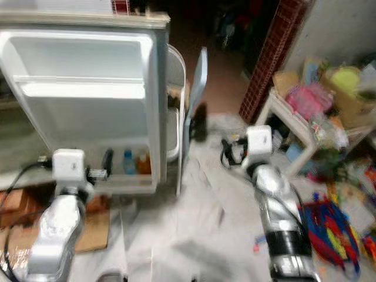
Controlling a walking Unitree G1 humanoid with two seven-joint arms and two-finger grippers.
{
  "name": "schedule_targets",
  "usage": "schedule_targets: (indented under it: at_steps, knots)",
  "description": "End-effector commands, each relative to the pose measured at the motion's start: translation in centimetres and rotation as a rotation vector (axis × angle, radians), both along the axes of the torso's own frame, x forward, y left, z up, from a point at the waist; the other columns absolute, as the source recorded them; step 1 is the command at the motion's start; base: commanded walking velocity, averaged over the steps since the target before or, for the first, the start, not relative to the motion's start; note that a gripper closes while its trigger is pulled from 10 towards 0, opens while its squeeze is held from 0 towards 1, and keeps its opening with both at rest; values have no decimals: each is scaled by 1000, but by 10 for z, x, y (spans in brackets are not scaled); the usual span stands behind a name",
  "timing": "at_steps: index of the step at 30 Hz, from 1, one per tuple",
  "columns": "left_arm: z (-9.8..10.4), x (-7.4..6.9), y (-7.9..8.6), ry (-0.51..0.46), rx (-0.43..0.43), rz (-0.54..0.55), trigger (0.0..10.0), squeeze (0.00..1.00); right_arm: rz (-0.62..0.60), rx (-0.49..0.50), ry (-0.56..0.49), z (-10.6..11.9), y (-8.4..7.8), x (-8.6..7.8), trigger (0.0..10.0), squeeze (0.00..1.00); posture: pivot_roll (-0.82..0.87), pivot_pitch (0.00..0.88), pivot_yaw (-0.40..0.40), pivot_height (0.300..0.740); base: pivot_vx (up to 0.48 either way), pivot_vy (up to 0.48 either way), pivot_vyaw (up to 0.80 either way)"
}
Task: Restocking fridge
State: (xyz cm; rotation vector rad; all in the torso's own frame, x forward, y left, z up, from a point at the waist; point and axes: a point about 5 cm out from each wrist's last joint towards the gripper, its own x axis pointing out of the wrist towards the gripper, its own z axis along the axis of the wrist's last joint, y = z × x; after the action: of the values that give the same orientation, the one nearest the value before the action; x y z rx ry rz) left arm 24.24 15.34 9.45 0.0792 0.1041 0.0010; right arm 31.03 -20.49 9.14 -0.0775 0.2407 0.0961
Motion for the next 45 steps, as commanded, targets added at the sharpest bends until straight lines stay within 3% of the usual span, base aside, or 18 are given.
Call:
schedule_targets:
  at_steps: [1, 11, 19, 26, 45]
  knots:
    - [-1, 1, 11, 13, 38, 48, 10000, 0, 49, 16, -80, 17, 18, 13, 10000, 0, 32, 0, -44, 740, 0, -454, 800]
    - [-3, 0, 16, 28, 43, 88, 10000, 0, 48, 35, -110, 22, 26, 17, 10000, 0, 32, 0, -47, 740, 0, -435, 799]
    - [-1, 2, 19, 8, 5, 137, 10000, 0, 25, 30, -117, 18, 22, 16, 10000, 0, 27, 0, -49, 740, 282, 0, 708]
    - [-1, 2, 19, 7, -5, 129, 10000, 0, 5, 50, -119, 16, 24, 15, 10000, 0, 28, 0, -47, 740, 0, 0, 0]
    - [-1, 3, 19, 7, -2, 129, 10000, 0, -38, 37, -155, 20, 24, 19, 10000, 0, 34, 0, -48, 740, 376, 0, 0]
